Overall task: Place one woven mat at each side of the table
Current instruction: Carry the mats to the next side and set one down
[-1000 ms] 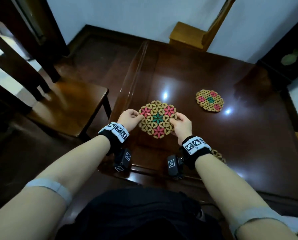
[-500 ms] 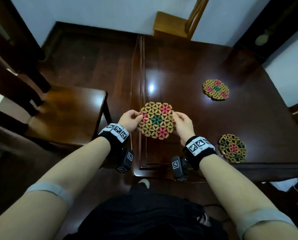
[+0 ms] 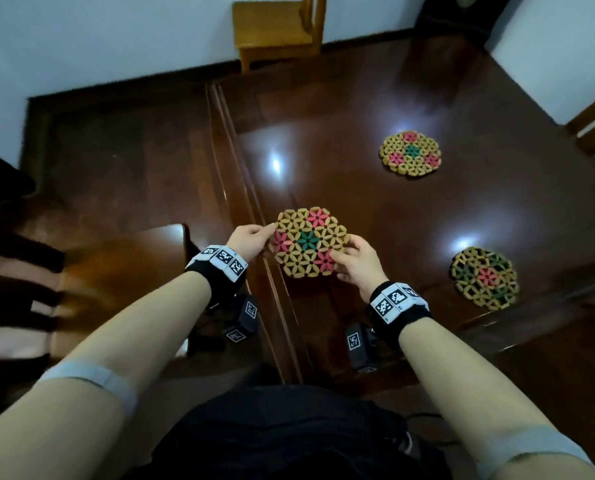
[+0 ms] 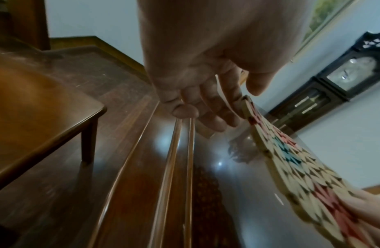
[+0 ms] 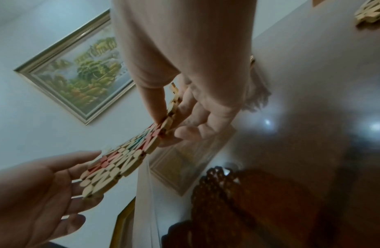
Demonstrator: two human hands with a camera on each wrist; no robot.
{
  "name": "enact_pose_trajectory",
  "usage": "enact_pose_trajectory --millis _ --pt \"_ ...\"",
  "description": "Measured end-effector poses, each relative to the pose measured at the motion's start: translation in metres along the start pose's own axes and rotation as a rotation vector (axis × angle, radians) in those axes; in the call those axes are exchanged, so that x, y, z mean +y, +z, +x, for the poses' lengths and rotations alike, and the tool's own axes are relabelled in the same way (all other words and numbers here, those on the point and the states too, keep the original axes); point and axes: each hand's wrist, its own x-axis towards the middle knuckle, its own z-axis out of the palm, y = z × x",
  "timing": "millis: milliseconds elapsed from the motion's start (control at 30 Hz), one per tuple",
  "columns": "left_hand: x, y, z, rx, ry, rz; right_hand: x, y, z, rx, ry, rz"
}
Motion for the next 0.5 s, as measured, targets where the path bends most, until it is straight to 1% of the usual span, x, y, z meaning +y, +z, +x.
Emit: enact_pose_trajectory --millis 67,133,233,367,433,500 --pt "0.01 -0.005 0.021 -0.058 -0.019 0.097 -0.001 0.002 0.003 0.03 -0.007 0.032" --pt "0.019 -0.006 0.041 -0.183 -0.012 0.211 0.001 0.006 0.008 0.074 -0.014 0.043" --pt "0.032 -0.002 0.069 -0.359 0.075 0.388 0.006 0.013 0.014 0.171 -0.024 0.068" --pt "0.042 0.008 0.098 -0.48 0.156 0.536 0.009 0.026 0.017 0.326 0.0 0.159" --pt "0.043 0.011 0.106 -0.527 0.168 0.555 0.011 0.035 0.017 0.401 0.005 0.172" --pt "0.043 0.012 0.11 -0.579 0.142 0.512 0.013 0.044 0.015 0.463 0.014 0.192"
